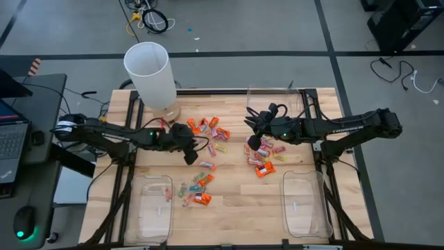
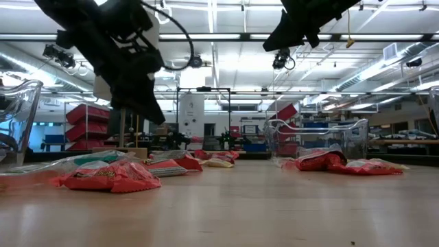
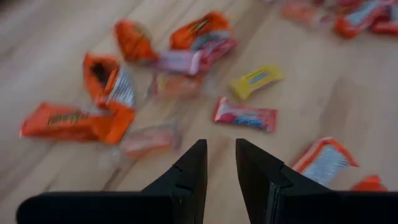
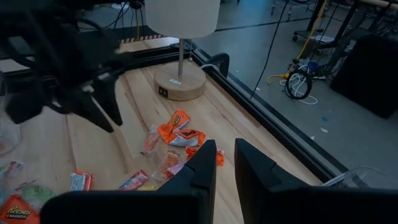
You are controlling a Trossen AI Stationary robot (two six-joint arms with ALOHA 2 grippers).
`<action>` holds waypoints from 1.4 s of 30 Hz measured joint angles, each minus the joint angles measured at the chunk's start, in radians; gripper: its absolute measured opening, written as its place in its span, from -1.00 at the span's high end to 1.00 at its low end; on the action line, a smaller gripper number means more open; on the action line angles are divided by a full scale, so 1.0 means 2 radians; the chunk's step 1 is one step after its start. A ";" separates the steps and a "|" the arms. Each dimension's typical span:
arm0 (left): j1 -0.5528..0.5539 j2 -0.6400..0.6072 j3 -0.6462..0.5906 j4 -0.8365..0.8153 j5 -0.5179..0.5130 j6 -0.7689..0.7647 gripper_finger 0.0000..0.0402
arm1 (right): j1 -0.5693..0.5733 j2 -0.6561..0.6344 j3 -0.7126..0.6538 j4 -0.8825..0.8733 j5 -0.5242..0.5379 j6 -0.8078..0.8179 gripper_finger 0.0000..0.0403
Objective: Sort candy
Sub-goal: Put the orange gummy into the bottom left transparent bin
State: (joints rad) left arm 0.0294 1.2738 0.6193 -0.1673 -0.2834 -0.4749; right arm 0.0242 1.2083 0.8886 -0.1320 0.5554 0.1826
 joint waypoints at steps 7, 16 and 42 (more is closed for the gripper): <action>0.024 0.027 0.000 0.002 0.004 -0.014 0.56 | 0.000 0.000 0.000 0.002 0.000 0.000 0.77; 0.053 0.055 0.000 0.003 -0.010 -0.042 0.56 | 0.000 0.000 0.000 0.002 0.000 0.000 0.77; 0.057 0.070 0.000 0.008 -0.020 -0.010 0.56 | -0.001 0.000 0.000 0.002 0.000 -0.003 0.77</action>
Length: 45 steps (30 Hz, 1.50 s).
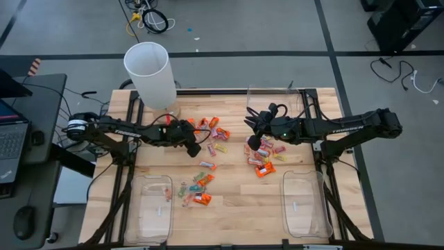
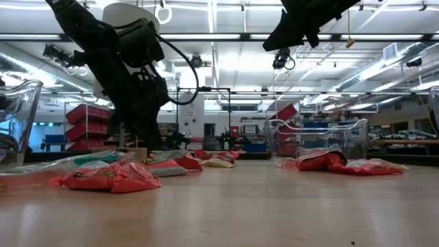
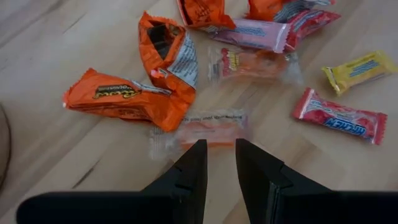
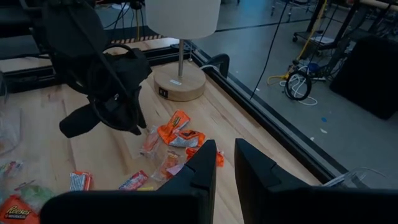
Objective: Sort candy
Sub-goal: Put the orange gummy into the bottom left transparent bin
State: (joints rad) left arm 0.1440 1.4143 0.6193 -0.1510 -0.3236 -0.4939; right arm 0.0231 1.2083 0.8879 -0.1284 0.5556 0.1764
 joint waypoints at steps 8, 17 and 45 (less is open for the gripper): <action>0.000 0.010 0.000 0.056 -0.017 -0.028 0.56 | 0.000 0.000 0.000 0.000 0.000 0.000 0.77; 0.000 0.046 0.000 0.085 -0.023 -0.042 0.56 | 0.001 0.000 0.000 0.000 0.000 0.002 0.77; -0.001 0.056 0.000 0.024 0.029 -0.058 0.56 | 0.001 0.000 0.000 0.000 0.000 0.002 0.77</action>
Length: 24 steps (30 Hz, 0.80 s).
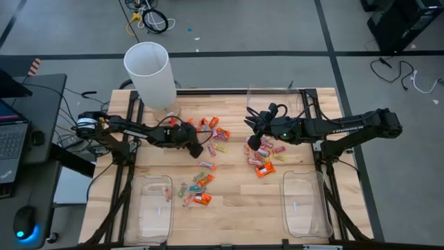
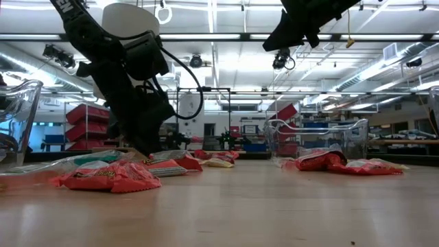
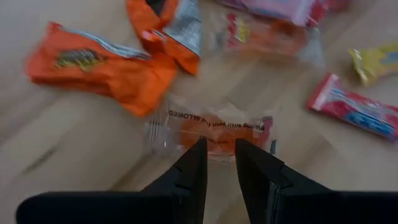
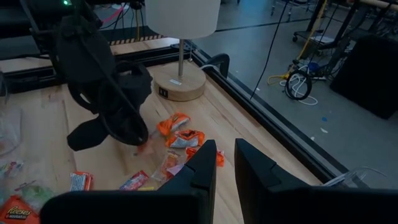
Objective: Sort candy
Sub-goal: Put the orange gummy into the bottom left transparent bin
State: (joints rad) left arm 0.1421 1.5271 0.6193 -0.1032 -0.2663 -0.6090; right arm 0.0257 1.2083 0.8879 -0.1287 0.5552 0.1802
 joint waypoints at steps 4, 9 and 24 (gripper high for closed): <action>0.000 0.000 0.000 -0.001 0.043 0.000 0.56 | 0.000 0.000 0.000 0.000 0.000 0.000 0.77; 0.000 0.000 0.000 -0.001 0.095 0.000 0.56 | 0.000 0.000 0.000 0.000 0.000 0.000 0.77; -0.023 -0.023 0.000 0.002 0.145 0.002 0.56 | 0.000 0.000 0.000 0.000 0.000 0.000 0.77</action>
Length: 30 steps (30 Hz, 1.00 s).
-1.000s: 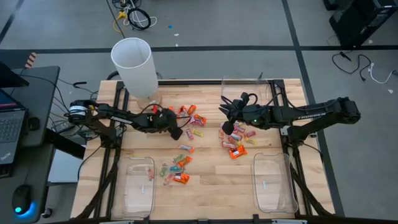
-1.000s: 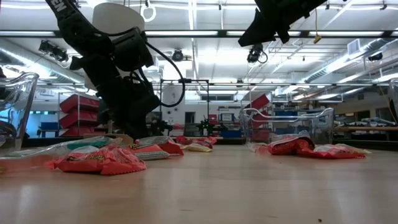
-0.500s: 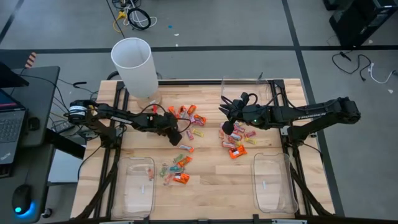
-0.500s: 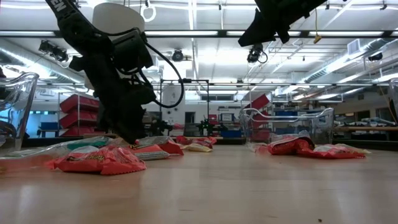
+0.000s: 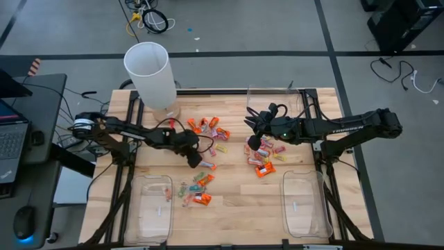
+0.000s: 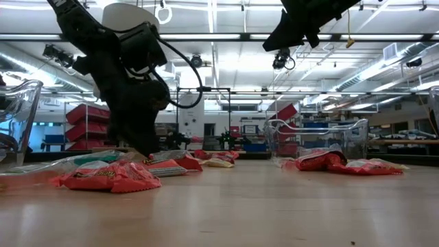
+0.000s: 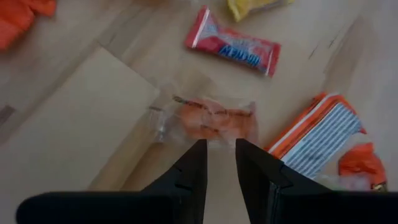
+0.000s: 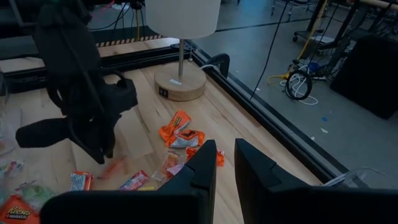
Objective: Sort candy
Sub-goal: Put the orange gummy into the bottom left transparent bin
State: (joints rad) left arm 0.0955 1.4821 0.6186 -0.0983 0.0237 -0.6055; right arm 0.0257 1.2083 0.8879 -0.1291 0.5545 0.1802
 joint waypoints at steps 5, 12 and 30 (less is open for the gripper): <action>0.000 -0.009 0.000 0.016 -0.001 0.012 0.56 | 0.000 0.000 0.000 0.000 0.000 0.000 0.77; 0.001 -0.009 0.000 0.068 -0.025 0.038 0.56 | 0.000 0.000 0.000 0.000 0.000 0.000 0.77; 0.031 -0.009 0.000 0.006 -0.114 0.051 0.56 | 0.000 0.000 0.000 0.000 0.000 0.000 0.77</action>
State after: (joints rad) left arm 0.1566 1.4639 0.6186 -0.0868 -0.2049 -0.5044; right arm 0.0257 1.2083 0.8879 -0.1291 0.5545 0.1802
